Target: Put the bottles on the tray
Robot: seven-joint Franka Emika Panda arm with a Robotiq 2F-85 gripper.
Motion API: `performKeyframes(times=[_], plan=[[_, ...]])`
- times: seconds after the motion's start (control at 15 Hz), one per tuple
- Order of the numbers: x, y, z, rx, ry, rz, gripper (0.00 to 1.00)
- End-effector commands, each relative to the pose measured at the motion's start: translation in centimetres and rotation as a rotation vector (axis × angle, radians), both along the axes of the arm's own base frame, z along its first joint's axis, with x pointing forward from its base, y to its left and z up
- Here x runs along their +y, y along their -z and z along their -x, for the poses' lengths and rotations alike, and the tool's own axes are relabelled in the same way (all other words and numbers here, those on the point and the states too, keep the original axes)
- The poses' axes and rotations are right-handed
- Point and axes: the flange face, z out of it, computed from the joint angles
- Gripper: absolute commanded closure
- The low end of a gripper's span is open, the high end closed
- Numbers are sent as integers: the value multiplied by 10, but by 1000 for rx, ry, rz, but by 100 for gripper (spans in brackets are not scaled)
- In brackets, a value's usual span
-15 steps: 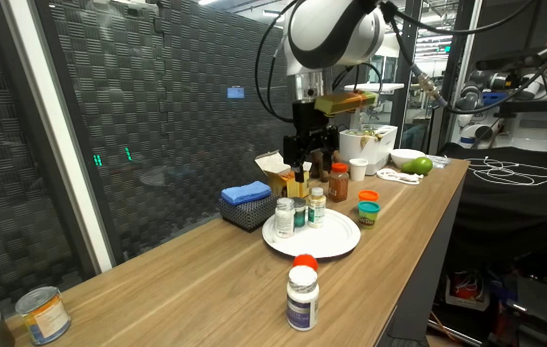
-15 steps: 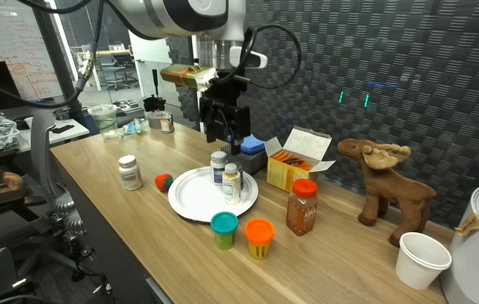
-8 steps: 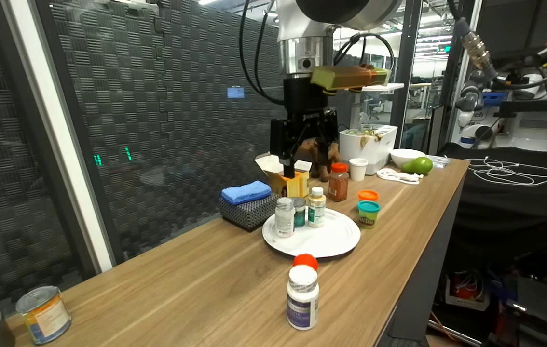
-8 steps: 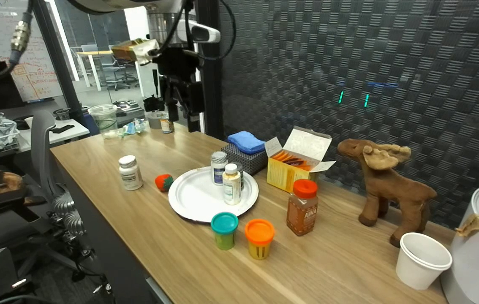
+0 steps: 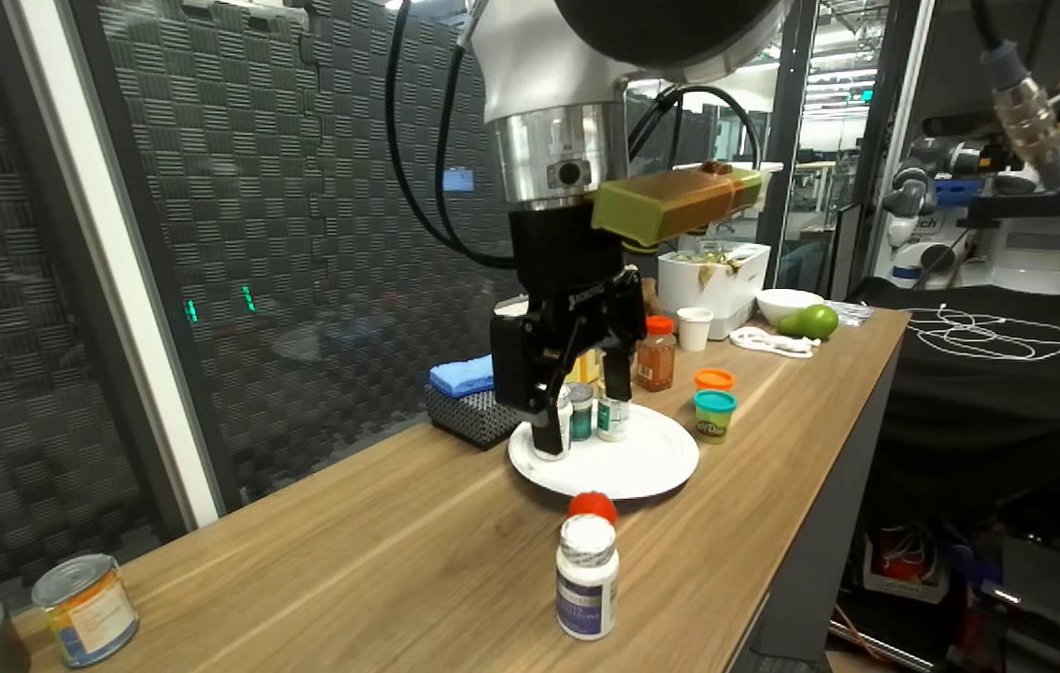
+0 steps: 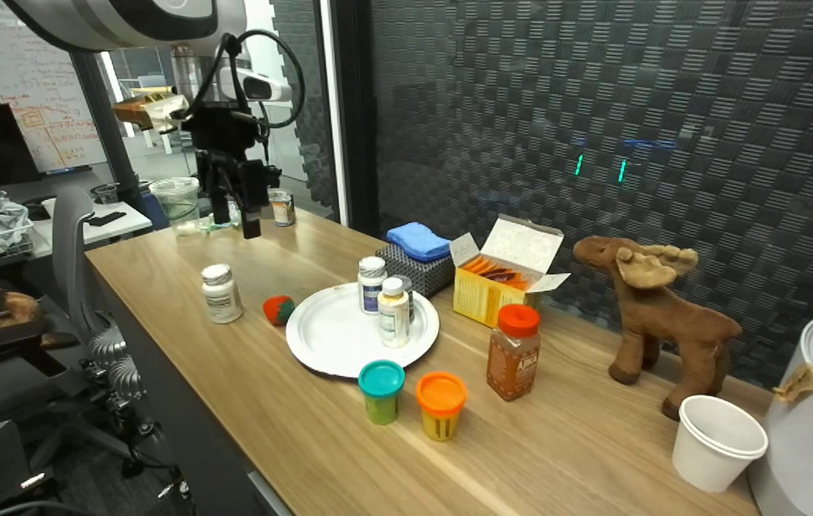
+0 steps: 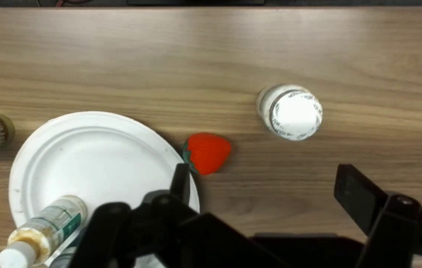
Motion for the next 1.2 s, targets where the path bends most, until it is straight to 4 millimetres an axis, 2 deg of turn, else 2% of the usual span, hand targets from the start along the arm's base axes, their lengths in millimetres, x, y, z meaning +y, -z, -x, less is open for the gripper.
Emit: performKeyframes(times=[0.0,0.27,0.47,1.13], plan=[[24,8,20,13,-57,1,0],[39,25,40,54,-128,7,0],[42,37,42,70,-191,3,0],[34,59,19,40,-318,-39,0]])
